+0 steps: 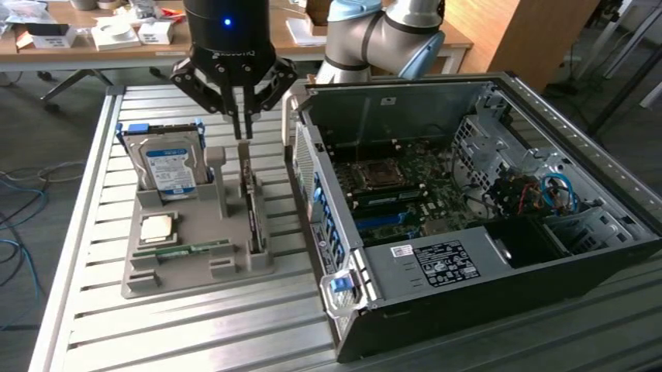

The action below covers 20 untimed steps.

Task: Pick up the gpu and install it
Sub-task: 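Pick up the gpu and move the gpu toward the slot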

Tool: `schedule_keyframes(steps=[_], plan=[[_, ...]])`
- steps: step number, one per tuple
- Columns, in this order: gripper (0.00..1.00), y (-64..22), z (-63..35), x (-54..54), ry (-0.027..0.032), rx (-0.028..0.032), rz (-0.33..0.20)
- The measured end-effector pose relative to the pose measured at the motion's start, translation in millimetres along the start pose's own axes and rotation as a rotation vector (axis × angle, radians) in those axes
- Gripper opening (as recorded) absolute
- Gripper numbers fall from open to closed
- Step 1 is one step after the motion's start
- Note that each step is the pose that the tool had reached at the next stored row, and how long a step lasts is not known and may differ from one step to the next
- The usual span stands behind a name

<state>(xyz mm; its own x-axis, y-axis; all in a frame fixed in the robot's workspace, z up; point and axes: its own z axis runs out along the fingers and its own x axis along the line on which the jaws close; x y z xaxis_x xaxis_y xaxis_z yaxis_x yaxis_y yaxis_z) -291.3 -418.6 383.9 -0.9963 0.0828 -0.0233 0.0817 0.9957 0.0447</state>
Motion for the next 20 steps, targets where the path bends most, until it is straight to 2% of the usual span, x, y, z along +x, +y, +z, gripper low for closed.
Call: schedule_keyframes(steps=[3,4,10,20], plan=[[0.29,0.0,0.0,0.0,0.0000,0.0000,0.000],[0.36,0.0,0.0,0.0,0.0000,0.0000,0.000],[0.36,-0.1,2.4,0.2,0.0001,-0.0020,0.000],[0.36,-0.9,20.4,0.5,0.0002,-0.0021,0.000]])
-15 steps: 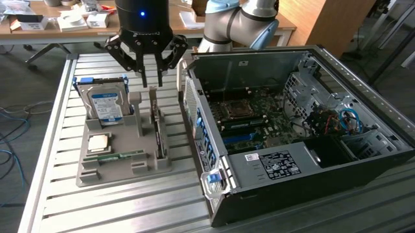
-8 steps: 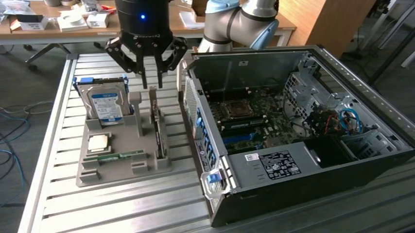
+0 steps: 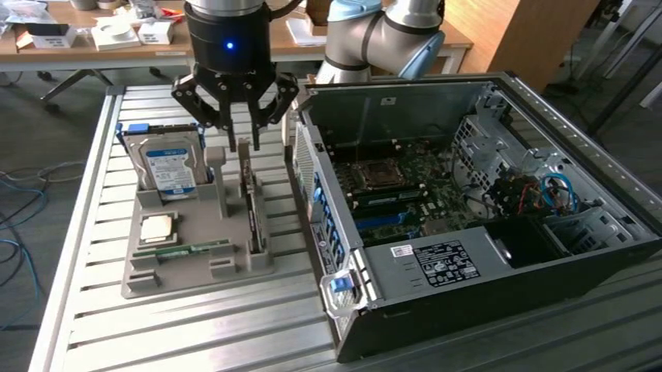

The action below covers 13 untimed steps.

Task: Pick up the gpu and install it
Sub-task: 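Pick up the gpu and move the gpu toward the slot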

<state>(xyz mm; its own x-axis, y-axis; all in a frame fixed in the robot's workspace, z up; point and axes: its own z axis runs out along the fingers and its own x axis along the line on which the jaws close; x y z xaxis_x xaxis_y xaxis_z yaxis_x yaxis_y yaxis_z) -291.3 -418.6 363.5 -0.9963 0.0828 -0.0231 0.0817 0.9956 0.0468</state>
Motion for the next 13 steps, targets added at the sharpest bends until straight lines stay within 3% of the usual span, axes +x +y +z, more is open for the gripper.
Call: schedule_keyframes(steps=[13], plan=[[0.36,-1.1,23.6,0.5,0.0000,0.0000,0.000]])
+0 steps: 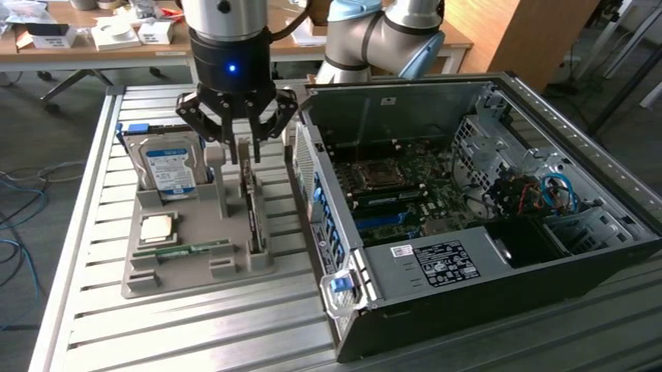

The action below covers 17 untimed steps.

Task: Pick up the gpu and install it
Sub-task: 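Pick up the gpu and move the gpu toward the slot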

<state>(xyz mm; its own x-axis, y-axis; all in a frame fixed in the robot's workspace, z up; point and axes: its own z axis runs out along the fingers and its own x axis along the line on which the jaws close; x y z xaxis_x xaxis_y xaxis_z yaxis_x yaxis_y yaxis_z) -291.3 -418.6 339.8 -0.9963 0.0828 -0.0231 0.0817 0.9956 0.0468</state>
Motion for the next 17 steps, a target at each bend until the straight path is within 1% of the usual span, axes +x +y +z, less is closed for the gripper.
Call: schedule_keyframes(steps=[17], plan=[[0.36,-1.4,30.9,0.7,0.0001,0.0000,0.000]])
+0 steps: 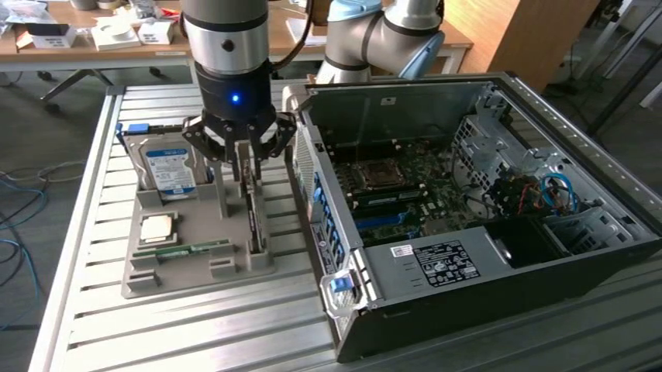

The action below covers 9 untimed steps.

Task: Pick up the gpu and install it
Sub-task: 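Pick up the gpu and move the gpu toward the slot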

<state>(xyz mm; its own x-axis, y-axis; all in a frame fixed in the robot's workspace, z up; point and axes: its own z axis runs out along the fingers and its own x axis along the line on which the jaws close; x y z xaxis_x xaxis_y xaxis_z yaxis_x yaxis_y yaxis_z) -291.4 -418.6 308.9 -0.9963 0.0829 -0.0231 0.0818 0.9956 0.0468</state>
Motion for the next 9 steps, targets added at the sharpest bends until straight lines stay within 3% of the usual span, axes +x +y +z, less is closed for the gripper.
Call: schedule_keyframes(steps=[9], plan=[[0.36,-0.1,1.8,0.0,0.0000,0.0000,0.000]])
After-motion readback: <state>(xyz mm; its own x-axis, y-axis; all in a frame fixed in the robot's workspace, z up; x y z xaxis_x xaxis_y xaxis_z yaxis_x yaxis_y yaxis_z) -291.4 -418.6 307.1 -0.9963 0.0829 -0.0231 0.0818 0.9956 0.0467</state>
